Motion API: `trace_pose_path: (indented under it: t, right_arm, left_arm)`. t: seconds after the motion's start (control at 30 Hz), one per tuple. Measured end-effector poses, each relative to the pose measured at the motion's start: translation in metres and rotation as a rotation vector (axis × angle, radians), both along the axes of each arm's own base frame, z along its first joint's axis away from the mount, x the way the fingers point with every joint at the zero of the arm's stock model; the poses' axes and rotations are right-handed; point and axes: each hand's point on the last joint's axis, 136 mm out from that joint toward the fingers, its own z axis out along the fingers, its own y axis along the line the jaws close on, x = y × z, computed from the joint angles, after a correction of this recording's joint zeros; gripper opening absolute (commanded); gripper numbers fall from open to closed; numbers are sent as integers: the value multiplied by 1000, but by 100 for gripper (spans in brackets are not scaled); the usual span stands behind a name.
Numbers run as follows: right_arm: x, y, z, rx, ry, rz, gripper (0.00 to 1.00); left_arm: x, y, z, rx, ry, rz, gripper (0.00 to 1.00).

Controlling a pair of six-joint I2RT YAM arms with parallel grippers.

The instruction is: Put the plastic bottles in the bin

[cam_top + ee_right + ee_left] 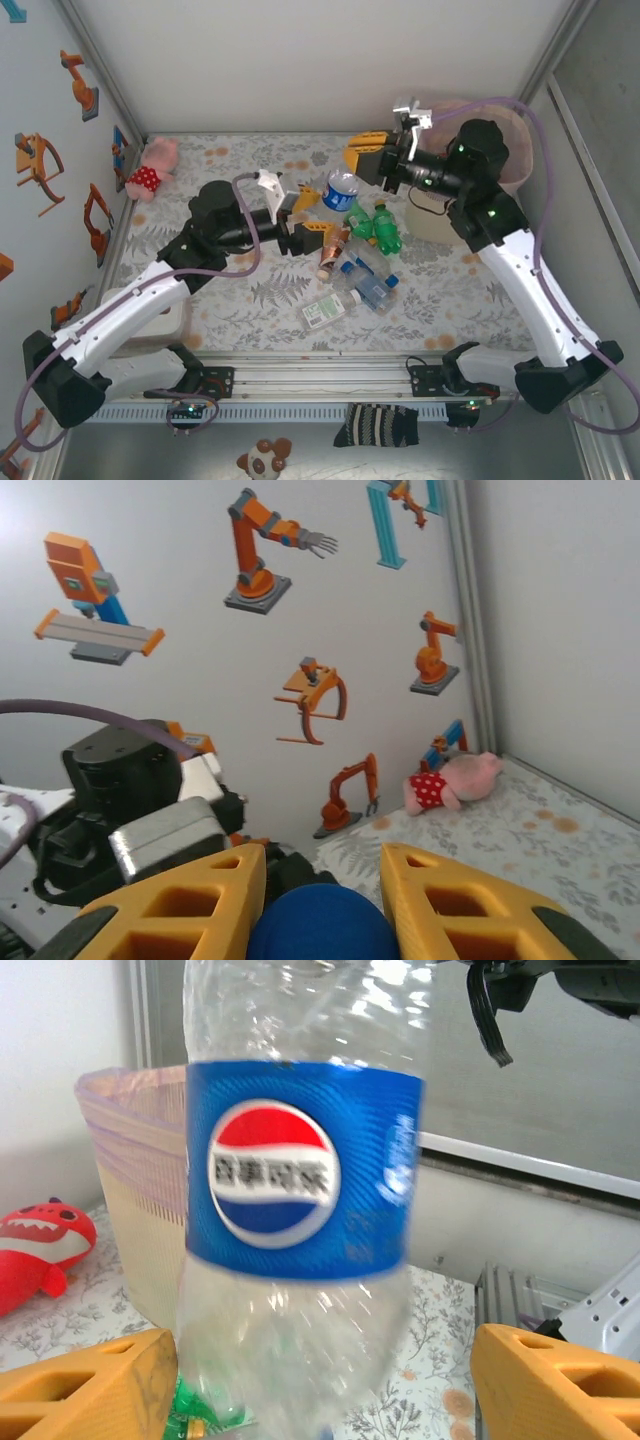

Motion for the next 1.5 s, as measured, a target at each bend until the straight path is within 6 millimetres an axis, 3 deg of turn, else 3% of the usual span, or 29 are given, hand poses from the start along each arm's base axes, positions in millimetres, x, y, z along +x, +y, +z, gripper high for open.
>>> trace_pose_path:
  t: [0.2, 0.5, 0.67, 0.77, 1.13, 1.5]
  right_arm:
    - [42, -56, 4, -63, 12, -272, 20]
    - [97, -175, 15, -128, 67, -695, 20]
    - [124, -232, -2, -171, 149, -873, 19]
    - [141, -256, -19, -222, 202, -950, 19]
    - [183, -305, -116, -421, 430, -1056, 18]
    - [206, -317, -204, -524, 622, -1028, 19]
  left_arm:
    - [-5, 6, 6, -15, -15, 5, 77]
    - [-8, 10, 1, -10, -15, 11, 77]
    - [-9, 13, -1, -3, -14, 18, 77]
    - [-9, 15, 1, -5, -23, 26, 77]
    - [-9, 17, -9, 8, -14, 35, 77]
    - [-8, 17, -13, 13, -8, 36, 77]
